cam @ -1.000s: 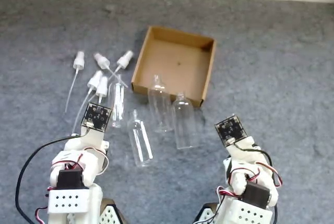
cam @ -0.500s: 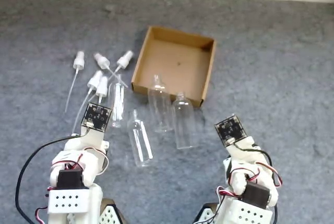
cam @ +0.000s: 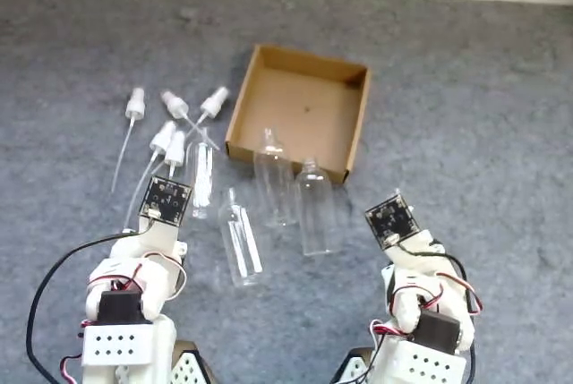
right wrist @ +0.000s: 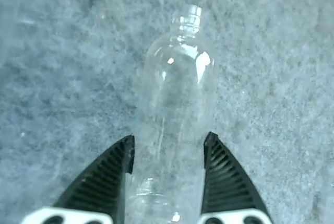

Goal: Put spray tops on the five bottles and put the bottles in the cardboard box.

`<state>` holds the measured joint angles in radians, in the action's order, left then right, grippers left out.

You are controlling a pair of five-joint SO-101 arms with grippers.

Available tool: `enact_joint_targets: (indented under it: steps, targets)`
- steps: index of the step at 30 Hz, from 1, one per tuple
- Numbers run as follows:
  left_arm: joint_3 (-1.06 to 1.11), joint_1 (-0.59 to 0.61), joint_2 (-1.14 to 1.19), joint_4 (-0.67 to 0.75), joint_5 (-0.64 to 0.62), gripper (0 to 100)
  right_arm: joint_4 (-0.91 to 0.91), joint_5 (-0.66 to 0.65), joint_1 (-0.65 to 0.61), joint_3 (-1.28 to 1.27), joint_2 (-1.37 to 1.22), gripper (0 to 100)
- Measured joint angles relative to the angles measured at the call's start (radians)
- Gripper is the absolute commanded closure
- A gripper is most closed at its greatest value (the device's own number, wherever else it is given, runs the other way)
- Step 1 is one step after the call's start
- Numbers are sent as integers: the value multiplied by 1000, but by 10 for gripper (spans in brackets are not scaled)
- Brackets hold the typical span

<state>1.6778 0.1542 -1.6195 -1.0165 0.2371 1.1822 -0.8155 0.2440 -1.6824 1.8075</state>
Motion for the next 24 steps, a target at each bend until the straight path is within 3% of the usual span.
enact_joint_targets:
  steps: [9, 24]
  targets:
    - [0, 0, 0, 0, 0, 995, -8, 245, 0, 0, 0, 982]
    - [0, 0, 0, 0, 0, 995, -9, 261, 0, 0, -2, 982]
